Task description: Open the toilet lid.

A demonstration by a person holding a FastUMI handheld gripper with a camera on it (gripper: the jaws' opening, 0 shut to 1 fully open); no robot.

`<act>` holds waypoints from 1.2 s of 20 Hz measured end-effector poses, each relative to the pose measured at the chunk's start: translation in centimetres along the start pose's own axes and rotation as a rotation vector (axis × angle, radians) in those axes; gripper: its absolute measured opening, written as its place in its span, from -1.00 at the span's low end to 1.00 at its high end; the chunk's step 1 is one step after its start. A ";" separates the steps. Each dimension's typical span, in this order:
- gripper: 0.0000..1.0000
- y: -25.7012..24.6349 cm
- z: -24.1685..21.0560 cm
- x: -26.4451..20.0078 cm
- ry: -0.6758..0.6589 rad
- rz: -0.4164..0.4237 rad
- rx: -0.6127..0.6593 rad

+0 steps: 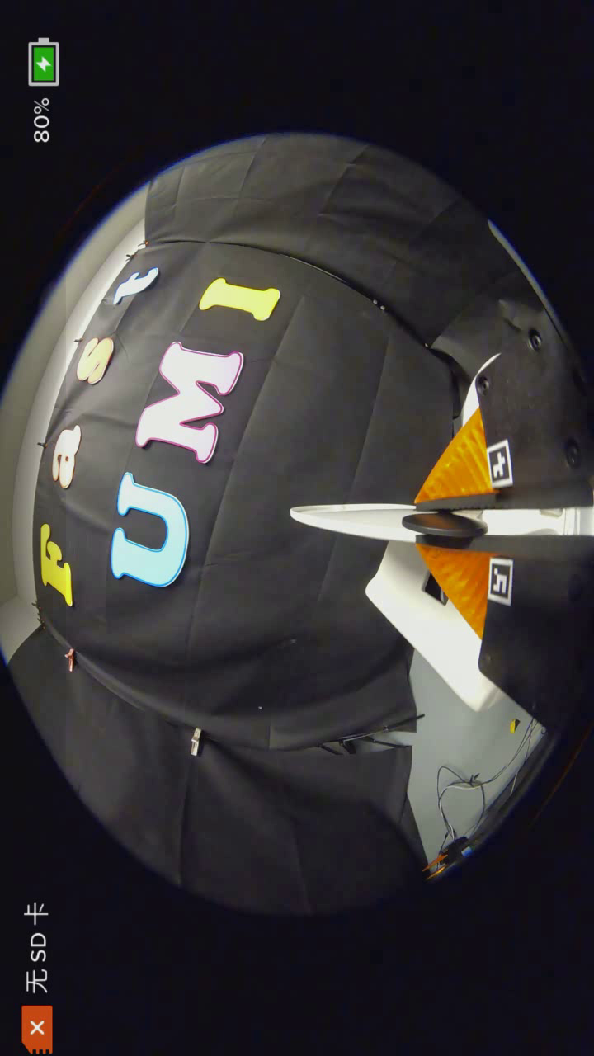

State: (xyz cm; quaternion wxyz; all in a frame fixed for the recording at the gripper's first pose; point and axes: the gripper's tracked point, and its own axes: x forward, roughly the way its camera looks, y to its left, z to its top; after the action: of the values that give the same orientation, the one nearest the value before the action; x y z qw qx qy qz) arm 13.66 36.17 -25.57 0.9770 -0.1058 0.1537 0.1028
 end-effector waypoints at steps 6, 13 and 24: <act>0.36 0.8 1.2 -1.0 -0.040 0.045 0.031; 0.97 -0.4 4.0 -2.9 -0.089 0.038 0.060; 0.96 -6.9 10.5 -7.2 -0.170 0.028 0.196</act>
State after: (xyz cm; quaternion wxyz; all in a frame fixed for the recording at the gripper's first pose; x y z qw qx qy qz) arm 11.51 30.86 -12.24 0.9906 0.0017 0.0812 0.1096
